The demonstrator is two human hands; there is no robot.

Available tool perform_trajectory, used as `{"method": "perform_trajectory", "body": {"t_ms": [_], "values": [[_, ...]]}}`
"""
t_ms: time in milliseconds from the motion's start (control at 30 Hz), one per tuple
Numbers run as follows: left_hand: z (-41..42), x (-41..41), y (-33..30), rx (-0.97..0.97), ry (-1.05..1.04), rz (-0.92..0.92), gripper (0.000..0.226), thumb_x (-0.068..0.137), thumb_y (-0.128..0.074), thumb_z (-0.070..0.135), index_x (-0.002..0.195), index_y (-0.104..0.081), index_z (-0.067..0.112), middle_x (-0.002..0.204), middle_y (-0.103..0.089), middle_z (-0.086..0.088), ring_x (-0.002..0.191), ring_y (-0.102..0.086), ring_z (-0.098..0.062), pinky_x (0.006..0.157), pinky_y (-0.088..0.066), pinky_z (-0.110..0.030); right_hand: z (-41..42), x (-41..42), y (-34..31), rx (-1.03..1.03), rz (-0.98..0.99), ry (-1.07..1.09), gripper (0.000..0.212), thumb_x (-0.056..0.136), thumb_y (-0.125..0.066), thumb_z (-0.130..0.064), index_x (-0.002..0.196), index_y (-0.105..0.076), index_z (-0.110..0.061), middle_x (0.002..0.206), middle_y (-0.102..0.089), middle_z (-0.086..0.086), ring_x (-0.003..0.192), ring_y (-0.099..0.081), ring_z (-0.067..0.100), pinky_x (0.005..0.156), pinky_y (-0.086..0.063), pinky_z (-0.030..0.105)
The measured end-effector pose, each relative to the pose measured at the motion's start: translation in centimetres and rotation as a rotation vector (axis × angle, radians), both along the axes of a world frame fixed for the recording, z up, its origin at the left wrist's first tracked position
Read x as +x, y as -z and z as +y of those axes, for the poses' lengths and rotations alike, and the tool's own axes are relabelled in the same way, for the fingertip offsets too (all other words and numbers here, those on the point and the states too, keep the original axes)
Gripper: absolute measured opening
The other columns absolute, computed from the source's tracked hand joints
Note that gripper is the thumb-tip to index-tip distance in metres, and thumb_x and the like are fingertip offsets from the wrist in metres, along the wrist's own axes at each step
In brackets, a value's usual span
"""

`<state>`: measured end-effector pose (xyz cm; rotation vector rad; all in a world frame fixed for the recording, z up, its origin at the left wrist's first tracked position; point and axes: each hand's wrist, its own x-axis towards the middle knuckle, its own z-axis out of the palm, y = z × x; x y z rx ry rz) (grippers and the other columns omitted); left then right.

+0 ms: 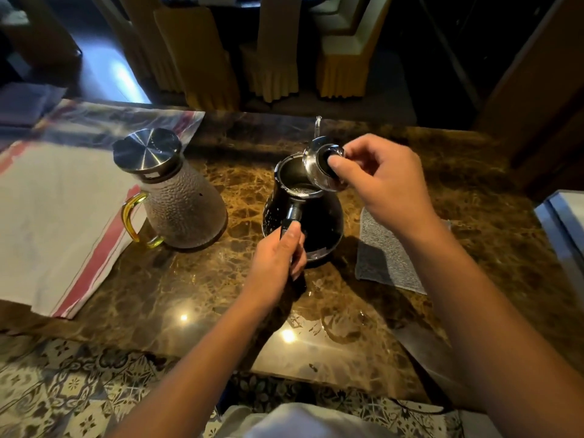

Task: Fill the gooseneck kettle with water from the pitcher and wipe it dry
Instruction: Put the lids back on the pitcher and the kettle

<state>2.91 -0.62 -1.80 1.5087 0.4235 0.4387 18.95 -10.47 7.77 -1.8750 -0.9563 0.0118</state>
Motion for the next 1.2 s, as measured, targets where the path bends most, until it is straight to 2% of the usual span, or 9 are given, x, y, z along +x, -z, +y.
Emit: {"method": "perform_trajectory", "body": {"t_ms": [100, 267, 433, 533, 667, 833, 1000, 1133, 1200], "values": [[0.0, 0.0, 0.0, 0.018, -0.017, 0.031, 0.054, 0.094, -0.041, 0.065, 0.082, -0.051, 0.013, 0.054, -0.045, 0.004, 0.053, -0.044, -0.021, 0.055, -0.041, -0.030, 2.4, 0.2, -0.3, -0.052, -0.020, -0.002, 0.024, 0.093, -0.071, -0.041, 0.083, -0.072, -0.019, 0.074, -0.072, -0.002, 0.071, -0.066, 0.013, 0.069, -0.056, 0.037], [-0.1, -0.1, 0.1, 0.026, -0.024, 0.017, 0.055, 0.094, -0.041, 0.065, 0.082, -0.052, 0.012, 0.055, -0.045, 0.005, 0.054, -0.043, -0.022, 0.056, -0.039, -0.037, 4.5, 0.1, -0.1, -0.193, -0.147, 0.017, 0.037, 0.091, -0.063, -0.058, 0.078, -0.068, -0.024, 0.069, -0.067, -0.006, 0.069, -0.065, 0.013, 0.067, -0.057, 0.046], [0.0, -0.1, 0.4, 0.070, 0.002, -0.002, 0.067, 0.092, -0.040, 0.077, 0.079, -0.051, 0.012, 0.055, -0.046, 0.006, 0.052, -0.044, -0.015, 0.056, -0.039, -0.031, 5.8, 0.3, -0.7, -0.339, -0.264, 0.002, 0.027, 0.091, -0.059, -0.055, 0.085, -0.070, -0.030, 0.076, -0.067, -0.010, 0.075, -0.064, 0.012, 0.070, -0.059, 0.043], [0.1, -0.2, 0.4, 0.055, 0.020, -0.008, 0.068, 0.089, -0.038, 0.081, 0.080, -0.048, 0.015, 0.057, -0.046, 0.003, 0.053, -0.044, -0.017, 0.057, -0.039, -0.031, 6.2, 0.8, -1.1, -0.410, -0.239, -0.038, 0.027, 0.088, -0.060, -0.055, 0.087, -0.073, -0.032, 0.080, -0.070, -0.010, 0.080, -0.067, 0.013, 0.072, -0.061, 0.045], [0.1, -0.2, 0.4, 0.067, 0.010, 0.000, 0.068, 0.089, -0.035, 0.082, 0.080, -0.048, 0.016, 0.058, -0.047, 0.006, 0.055, -0.045, -0.016, 0.059, -0.040, -0.033, 6.1, 0.5, -0.8, -0.384, -0.184, -0.047, 0.025, 0.090, -0.061, -0.051, 0.087, -0.074, -0.030, 0.079, -0.070, -0.008, 0.079, -0.067, 0.015, 0.072, -0.060, 0.047], [0.1, -0.3, 0.6, 0.047, 0.026, -0.022, 0.070, 0.090, -0.037, 0.081, 0.084, -0.048, 0.012, 0.058, -0.046, 0.006, 0.055, -0.044, -0.016, 0.057, -0.038, -0.033, 5.9, 0.9, -1.0, -0.382, -0.123, -0.106, 0.025, 0.097, -0.063, -0.045, 0.092, -0.075, -0.025, 0.083, -0.071, -0.005, 0.082, -0.069, 0.015, 0.071, -0.057, 0.038], [0.1, -0.3, 0.5, 0.010, 0.036, -0.041, 0.073, 0.088, -0.039, 0.081, 0.088, -0.050, 0.009, 0.062, -0.042, -0.005, 0.057, -0.039, -0.022, 0.054, -0.034, -0.030, 5.7, 0.3, -0.6, -0.419, -0.263, -0.083, 0.034, 0.099, -0.047, -0.051, 0.098, -0.075, -0.031, 0.086, -0.070, -0.008, 0.083, -0.066, 0.015, 0.074, -0.058, 0.046], [0.2, -0.4, 0.3, 0.010, 0.050, -0.028, 0.067, 0.092, -0.038, 0.078, 0.086, -0.049, 0.012, 0.060, -0.044, -0.001, 0.057, -0.041, -0.022, 0.057, -0.036, -0.036, 5.6, 0.2, -0.6, -0.441, -0.293, -0.062, 0.038, 0.102, -0.043, -0.050, 0.103, -0.075, -0.029, 0.087, -0.067, -0.008, 0.084, -0.063, 0.016, 0.073, -0.055, 0.043], [0.3, -0.4, 0.3, 0.007, 0.063, -0.011, 0.060, 0.097, -0.036, 0.069, 0.085, -0.049, 0.012, 0.060, -0.045, 0.000, 0.056, -0.044, -0.020, 0.059, -0.039, -0.035, 5.6, 0.1, -0.6, -0.472, -0.341, -0.058, 0.039, 0.105, -0.043, -0.048, 0.106, -0.075, -0.027, 0.088, -0.067, -0.007, 0.084, -0.063, 0.016, 0.070, -0.054, 0.041]]}}
